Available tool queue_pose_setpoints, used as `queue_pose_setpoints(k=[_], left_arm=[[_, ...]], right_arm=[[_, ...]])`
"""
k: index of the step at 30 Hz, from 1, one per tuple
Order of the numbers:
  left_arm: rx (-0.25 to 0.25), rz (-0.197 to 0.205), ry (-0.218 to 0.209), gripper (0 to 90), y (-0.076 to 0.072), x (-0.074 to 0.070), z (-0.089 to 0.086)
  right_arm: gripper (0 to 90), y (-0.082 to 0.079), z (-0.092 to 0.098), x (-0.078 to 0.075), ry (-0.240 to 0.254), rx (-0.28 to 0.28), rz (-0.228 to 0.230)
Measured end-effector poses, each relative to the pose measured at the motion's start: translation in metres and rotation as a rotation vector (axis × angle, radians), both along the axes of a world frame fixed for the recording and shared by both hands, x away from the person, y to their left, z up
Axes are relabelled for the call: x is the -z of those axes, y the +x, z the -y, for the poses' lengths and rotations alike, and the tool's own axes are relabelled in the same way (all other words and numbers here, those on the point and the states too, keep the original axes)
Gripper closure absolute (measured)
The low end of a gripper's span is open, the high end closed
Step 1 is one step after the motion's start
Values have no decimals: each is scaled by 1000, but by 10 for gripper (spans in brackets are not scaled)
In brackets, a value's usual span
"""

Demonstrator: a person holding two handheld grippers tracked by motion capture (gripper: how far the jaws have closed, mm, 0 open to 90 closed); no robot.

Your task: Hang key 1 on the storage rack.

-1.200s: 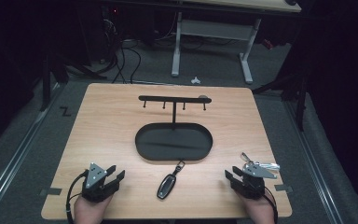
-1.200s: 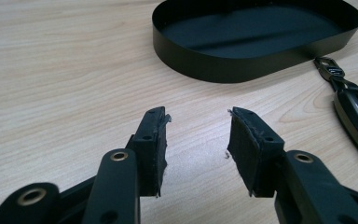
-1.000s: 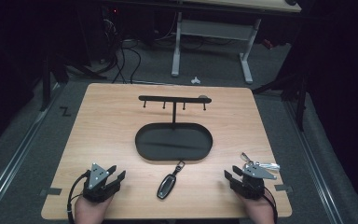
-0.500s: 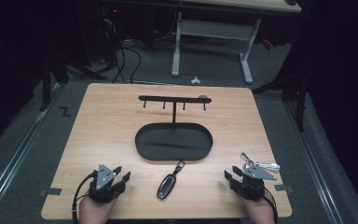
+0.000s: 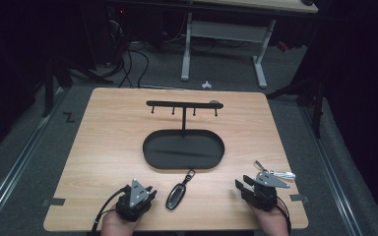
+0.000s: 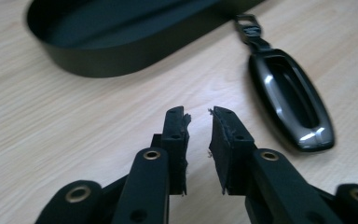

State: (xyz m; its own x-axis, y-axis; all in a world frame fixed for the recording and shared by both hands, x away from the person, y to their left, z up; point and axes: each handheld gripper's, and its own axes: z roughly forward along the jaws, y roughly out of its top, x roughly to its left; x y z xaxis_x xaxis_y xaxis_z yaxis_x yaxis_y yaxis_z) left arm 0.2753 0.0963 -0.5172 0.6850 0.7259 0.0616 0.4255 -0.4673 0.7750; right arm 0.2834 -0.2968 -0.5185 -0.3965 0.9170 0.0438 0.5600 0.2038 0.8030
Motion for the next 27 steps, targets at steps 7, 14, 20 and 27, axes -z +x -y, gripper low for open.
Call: queue_pose_setpoints(k=[7, 14, 20, 27], left_arm=[[49, -20, 47, 798, 3, 7, 22], [101, -30, 46, 814, 2, 8, 36], [183, -32, 30, 808, -1, 8, 57], [249, -6, 28, 750, -4, 7, 73]], right_arm=[[591, -3, 0, -1, 7, -6, 6], [585, -8, 6, 0, 3, 4, 5], [562, -16, 14, 1, -2, 16, 2], [536, -23, 16, 5, -18, 6, 3]])
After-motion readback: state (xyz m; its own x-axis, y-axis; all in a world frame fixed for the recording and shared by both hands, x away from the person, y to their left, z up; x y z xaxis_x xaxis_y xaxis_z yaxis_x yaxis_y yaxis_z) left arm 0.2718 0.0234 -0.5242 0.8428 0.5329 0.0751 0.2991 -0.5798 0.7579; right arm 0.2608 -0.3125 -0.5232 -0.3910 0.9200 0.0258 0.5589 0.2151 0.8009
